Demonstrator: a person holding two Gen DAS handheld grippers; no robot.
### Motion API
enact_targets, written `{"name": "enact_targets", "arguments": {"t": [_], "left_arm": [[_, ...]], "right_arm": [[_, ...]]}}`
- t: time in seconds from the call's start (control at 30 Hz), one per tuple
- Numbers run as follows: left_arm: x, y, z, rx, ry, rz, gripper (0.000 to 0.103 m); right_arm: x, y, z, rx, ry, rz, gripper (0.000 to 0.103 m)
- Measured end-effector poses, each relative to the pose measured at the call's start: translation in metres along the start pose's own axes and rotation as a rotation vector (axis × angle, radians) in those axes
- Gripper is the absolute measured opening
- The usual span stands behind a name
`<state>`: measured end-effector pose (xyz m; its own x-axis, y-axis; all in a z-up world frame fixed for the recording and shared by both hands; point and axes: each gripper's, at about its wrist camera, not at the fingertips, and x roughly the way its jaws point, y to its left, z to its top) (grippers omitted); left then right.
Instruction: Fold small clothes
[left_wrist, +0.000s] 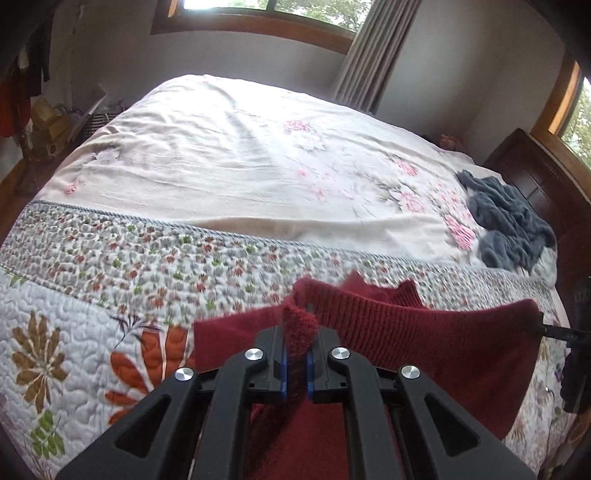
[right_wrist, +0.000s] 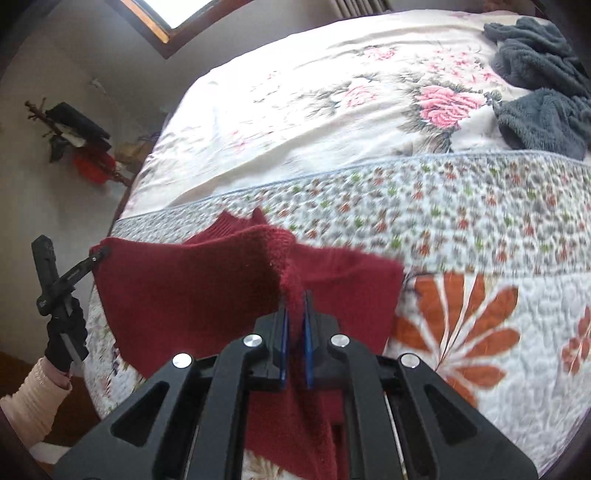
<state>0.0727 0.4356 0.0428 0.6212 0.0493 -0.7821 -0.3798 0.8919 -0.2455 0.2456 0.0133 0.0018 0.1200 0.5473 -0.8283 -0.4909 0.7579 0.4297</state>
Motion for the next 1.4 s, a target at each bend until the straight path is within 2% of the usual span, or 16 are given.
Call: {"name": "enact_targets", "arguments": {"t": [0.17,0.33,0.47,0.63,0.7,0.77,0.8,0.9,1.03,1.2,1.4], "left_arm": [[0.05,0.007,0.007,0.0,0.054,0.037,0.006],[0.101,0.021,-0.01,-0.011,0.157,0.094,0.007],[0.123,0.03,-0.021,-0.02,0.206,0.128,0.008],[0.135,0.029,-0.02,-0.019,0.242,0.155,0.018],[0.135,0.03,-0.019,-0.029,0.244,0.163,0.026],[0.131,0.034,-0.015,-0.055,0.236,0.166,0.031],[0.123,0.037,-0.014,-0.077,0.218,0.167,0.032],[0.099,0.046,-0.01,-0.11,0.164,0.183,0.036],[0.056,0.037,-0.02,-0.056,0.105,0.176,0.042],[0.022,0.021,-0.054,-0.016,0.147,0.135,0.046],[0.007,0.001,-0.099,-0.021,0.227,0.065,0.051]], "right_arm": [[0.038,-0.02,0.011,0.038,0.048,-0.053,0.005],[0.073,-0.035,0.004,0.082,0.095,-0.092,0.005],[0.09,-0.046,0.001,0.125,0.115,-0.104,0.006],[0.104,-0.058,-0.004,0.163,0.145,-0.123,0.011],[0.105,-0.059,-0.005,0.166,0.149,-0.13,0.011],[0.101,-0.058,-0.004,0.173,0.148,-0.138,0.018],[0.096,-0.057,-0.004,0.179,0.138,-0.143,0.024],[0.073,-0.051,-0.011,0.177,0.092,-0.152,0.032],[0.04,-0.043,-0.038,0.159,0.072,-0.139,0.035],[0.011,-0.041,-0.091,0.185,0.107,-0.087,0.035],[0.01,-0.034,-0.146,0.214,0.179,-0.05,0.036]]}}
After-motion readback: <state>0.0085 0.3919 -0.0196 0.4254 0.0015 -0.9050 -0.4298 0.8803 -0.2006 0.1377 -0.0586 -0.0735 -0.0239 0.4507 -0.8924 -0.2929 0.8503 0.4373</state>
